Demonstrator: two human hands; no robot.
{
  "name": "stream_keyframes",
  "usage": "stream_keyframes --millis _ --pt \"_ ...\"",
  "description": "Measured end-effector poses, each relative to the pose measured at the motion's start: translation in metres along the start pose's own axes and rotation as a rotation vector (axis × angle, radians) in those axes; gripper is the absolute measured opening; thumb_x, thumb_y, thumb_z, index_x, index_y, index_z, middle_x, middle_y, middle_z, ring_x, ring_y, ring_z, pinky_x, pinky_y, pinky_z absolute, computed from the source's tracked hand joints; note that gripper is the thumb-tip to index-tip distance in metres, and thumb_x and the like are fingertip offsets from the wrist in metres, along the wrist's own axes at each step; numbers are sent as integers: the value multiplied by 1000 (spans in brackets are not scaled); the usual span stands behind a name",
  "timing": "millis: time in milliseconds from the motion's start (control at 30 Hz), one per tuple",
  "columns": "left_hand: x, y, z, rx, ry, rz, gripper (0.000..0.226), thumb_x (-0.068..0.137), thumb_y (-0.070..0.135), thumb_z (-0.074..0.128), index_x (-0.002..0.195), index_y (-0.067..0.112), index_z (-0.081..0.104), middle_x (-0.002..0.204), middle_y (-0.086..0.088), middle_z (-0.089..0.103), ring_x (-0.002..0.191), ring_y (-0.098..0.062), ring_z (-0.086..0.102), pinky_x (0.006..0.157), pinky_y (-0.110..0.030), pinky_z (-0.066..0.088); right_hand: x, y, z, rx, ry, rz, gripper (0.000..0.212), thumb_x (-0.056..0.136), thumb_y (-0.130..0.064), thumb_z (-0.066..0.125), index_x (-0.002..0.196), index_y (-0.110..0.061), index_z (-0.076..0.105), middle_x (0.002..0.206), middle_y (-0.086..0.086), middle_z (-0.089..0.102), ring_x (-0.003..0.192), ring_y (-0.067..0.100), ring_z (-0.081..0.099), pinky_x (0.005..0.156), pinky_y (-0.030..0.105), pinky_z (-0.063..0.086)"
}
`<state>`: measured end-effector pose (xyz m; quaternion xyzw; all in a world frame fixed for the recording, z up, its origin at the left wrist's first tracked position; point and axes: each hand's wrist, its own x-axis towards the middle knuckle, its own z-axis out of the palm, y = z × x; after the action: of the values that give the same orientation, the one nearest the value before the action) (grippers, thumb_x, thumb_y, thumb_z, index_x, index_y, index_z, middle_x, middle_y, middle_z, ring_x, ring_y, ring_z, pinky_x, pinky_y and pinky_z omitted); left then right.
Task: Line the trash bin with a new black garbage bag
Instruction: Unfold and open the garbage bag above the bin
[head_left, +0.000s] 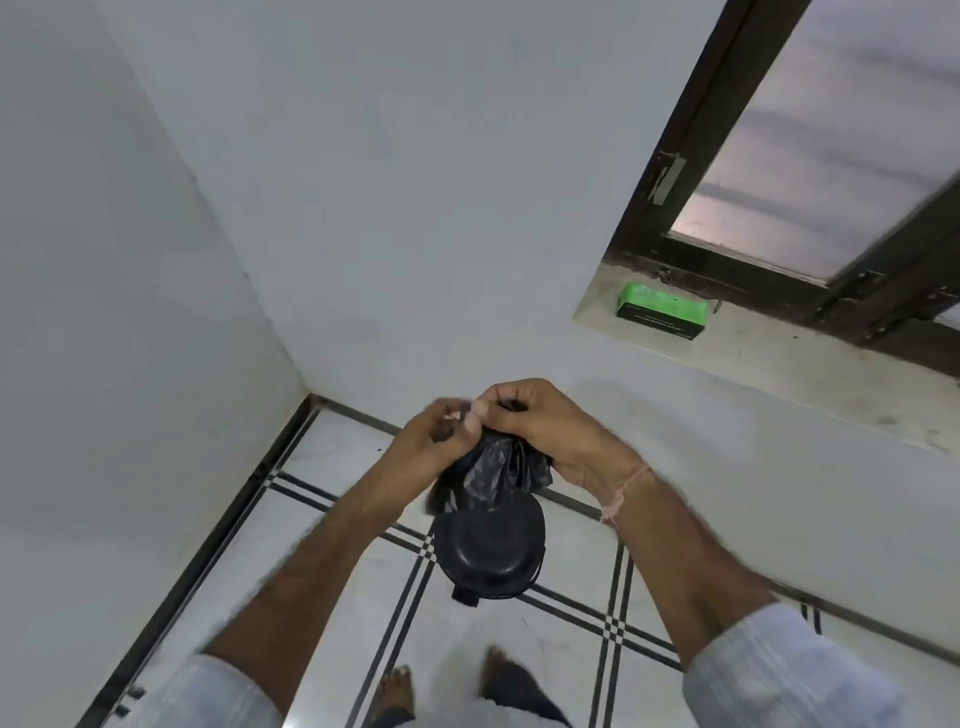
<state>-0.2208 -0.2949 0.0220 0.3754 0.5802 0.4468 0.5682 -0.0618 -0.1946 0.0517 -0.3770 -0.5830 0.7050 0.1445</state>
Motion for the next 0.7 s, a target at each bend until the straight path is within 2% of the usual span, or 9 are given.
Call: stream_keyframes --millis 67,100,233,333,400,500,567,633,700 --pt "-11 1 -6 -48 -35 39 31 95 37 68 113 12 73 107 -14 78 99 -26 75 87 -34 58 -6 -5 6 13 70 -17 8 95 -15 74 94 -8 77 85 4 77 80 14 72 74 23 59" --pt "-17 0 -10 -89 -5 64 25 94 31 69 109 12 76 104 -16 78 95 -28 75 86 -38 59 -10 -5 6 22 115 -12 9 93 -15 76 97 -7 76 86 5 76 81 15 71 75 23 59" --pt "-44 -4 -22 -175 193 124 30 92 36 68 106 9 74 104 -16 77 98 -31 74 84 -40 61 -40 3 8 53 157 128 27 87 -17 82 108 -2 75 90 6 77 81 16 74 72 27 61" --pt "-65 -16 -29 -113 211 93 32 93 31 66 107 3 71 107 -20 76 101 -34 73 86 -39 60 -63 18 17 168 305 120 15 87 -13 82 99 -6 75 87 10 77 77 20 75 71 31 65" --pt "-79 -23 -32 -39 188 44 32 92 35 68 109 8 71 106 -14 77 102 -33 74 83 -34 61 -71 24 22 188 394 76 12 87 -12 82 93 -6 73 84 12 75 74 23 73 72 35 64" --pt "-94 -25 -29 51 85 15 43 88 60 66 120 30 66 116 4 75 108 -12 71 90 -29 59 -77 23 36 116 282 49 13 87 -13 82 93 -6 73 81 9 74 76 23 72 79 40 62" --pt "-94 -17 -17 37 -27 -5 52 86 67 64 125 33 63 119 6 74 110 -7 70 90 -26 58 -77 14 47 65 155 24 17 87 -14 82 99 -4 75 85 7 76 79 19 73 78 34 63" --pt "-91 -9 -8 38 -69 21 45 90 54 69 115 16 70 110 -8 77 101 -18 74 88 -34 59 -77 5 54 45 140 -14 22 87 -13 82 105 -3 74 88 5 76 82 15 73 76 28 61" --pt "-89 -4 -8 -13 -19 90 31 94 37 68 94 6 72 85 -11 76 76 -18 71 70 -31 58 -81 1 56 106 229 -15 27 86 -11 82 111 -6 74 89 2 76 80 12 74 70 24 60"
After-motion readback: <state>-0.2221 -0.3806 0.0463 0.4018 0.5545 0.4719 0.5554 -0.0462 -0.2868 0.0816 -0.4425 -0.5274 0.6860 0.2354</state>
